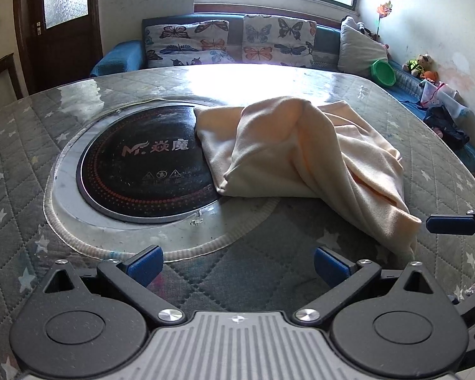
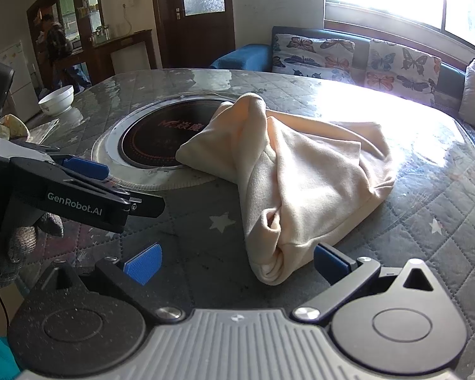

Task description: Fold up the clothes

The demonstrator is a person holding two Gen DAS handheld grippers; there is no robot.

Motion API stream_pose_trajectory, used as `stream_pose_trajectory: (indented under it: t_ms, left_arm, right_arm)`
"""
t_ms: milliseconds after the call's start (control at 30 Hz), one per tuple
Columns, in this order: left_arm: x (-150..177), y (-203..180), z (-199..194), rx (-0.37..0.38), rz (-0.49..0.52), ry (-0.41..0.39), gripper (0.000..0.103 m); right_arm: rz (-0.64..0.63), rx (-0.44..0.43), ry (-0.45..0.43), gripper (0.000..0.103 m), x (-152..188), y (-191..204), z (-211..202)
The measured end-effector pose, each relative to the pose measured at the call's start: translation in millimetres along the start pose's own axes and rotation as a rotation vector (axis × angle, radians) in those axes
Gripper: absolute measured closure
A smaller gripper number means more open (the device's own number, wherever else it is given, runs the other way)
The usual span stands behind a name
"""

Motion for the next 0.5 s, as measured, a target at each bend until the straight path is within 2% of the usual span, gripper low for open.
stream_pose_trajectory:
  t_ms: [500]
  left_arm:
    - [-16.2, 6.8, -1.2, -0.012, -0.005, -0.021, 0.0]
  right_arm:
    - [0.018, 0.016, -0.046, 0.0, -5.7, -8.8, -8.5]
Point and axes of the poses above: each gripper's, at about its wrist camera, not at the fingertips, and z roughly the way its jaws point, y to its left, x to its underside, the point moved 5 cm from there along z, roughly the way its jaws point, and after that the axes turned 5 degrees about x, right-handed, at the moved point
